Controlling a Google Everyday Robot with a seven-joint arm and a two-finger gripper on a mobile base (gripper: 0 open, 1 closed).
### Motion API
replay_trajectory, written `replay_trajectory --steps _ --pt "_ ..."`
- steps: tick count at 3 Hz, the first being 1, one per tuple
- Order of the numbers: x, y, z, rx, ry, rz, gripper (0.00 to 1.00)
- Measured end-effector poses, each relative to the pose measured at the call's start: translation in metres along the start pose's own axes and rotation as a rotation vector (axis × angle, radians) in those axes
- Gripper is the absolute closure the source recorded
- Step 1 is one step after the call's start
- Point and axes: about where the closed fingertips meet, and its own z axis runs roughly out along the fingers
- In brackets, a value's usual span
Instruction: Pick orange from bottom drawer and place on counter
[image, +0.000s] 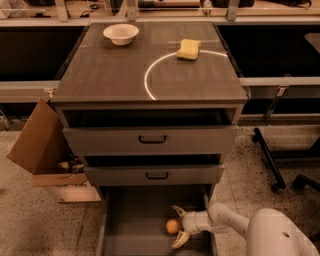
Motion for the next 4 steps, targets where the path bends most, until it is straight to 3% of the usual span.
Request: replay_trajectory --steps 1,4 --pt "0.0070 -0.0023 0.0040 -0.003 0.000 0.001 0.00" --pt "0.0050 0.0005 0.0105 -0.017 -0.019 -0.029 0.65"
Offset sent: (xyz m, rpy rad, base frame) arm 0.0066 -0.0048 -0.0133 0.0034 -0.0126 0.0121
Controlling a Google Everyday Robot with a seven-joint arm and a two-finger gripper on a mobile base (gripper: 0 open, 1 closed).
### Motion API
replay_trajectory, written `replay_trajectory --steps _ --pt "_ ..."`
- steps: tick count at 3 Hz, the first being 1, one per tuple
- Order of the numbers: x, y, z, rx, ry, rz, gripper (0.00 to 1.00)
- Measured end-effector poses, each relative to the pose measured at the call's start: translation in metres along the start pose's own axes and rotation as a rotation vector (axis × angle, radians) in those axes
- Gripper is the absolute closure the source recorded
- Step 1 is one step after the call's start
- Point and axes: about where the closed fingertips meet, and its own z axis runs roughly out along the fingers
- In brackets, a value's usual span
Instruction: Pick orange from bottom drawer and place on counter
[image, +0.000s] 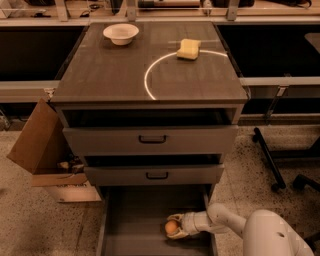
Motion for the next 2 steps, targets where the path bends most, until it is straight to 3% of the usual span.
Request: replay_trajectory --steps 1,2 --pt "-0.017 0.003 -0.015 -0.002 -0.023 -0.055 0.87" --pt "-0.045 0.009 -0.058 0.001 -0.049 -0.149 1.00"
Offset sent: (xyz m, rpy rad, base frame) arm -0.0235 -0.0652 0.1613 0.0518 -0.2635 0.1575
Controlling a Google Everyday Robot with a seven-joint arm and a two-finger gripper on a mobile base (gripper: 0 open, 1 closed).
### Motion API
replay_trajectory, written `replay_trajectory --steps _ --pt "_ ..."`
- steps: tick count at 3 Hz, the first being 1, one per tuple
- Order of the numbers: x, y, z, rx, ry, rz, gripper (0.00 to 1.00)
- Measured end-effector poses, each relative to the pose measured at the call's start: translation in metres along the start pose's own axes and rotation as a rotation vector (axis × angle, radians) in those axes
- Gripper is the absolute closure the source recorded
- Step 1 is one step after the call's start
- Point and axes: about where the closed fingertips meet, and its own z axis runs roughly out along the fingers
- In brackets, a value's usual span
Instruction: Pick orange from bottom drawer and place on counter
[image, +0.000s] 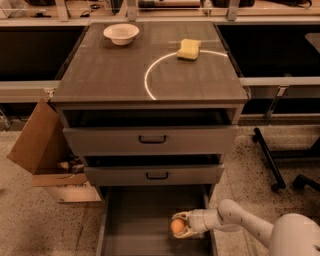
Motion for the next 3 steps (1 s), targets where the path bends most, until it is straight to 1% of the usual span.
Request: replay_trajectory --steps 1,2,3 --pt "-0.040 -0.008 -0.067 -0.007 -0.018 -0.102 1.00" --pt "-0.040 -0.008 -0.067 -0.007 -0.019 -0.102 1.00" --pt "-0.060 -0.007 -0.070 -0.025 -0.047 -0.135 1.00"
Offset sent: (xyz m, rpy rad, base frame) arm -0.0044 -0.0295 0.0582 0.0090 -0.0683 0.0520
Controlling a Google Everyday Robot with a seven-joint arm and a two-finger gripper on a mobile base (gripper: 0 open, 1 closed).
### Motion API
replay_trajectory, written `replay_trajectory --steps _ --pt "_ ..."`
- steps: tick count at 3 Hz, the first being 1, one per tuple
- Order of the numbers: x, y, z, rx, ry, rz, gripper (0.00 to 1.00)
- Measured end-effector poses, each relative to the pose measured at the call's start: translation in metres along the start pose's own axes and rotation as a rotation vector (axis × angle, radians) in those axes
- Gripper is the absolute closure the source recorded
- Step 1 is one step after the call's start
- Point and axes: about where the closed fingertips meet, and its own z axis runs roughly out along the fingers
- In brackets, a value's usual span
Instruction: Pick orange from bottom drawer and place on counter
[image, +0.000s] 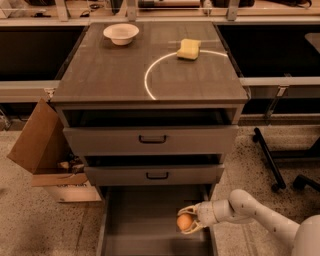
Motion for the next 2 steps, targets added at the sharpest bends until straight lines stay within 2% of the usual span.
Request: replay_trajectory --steps 1,2 --pt "-0.036 -0.010 -0.010 -0.011 0.019 -0.027 1.00" --pt "-0.091 -0.016 -0.022 -0.041 0.079 -0.052 1.00"
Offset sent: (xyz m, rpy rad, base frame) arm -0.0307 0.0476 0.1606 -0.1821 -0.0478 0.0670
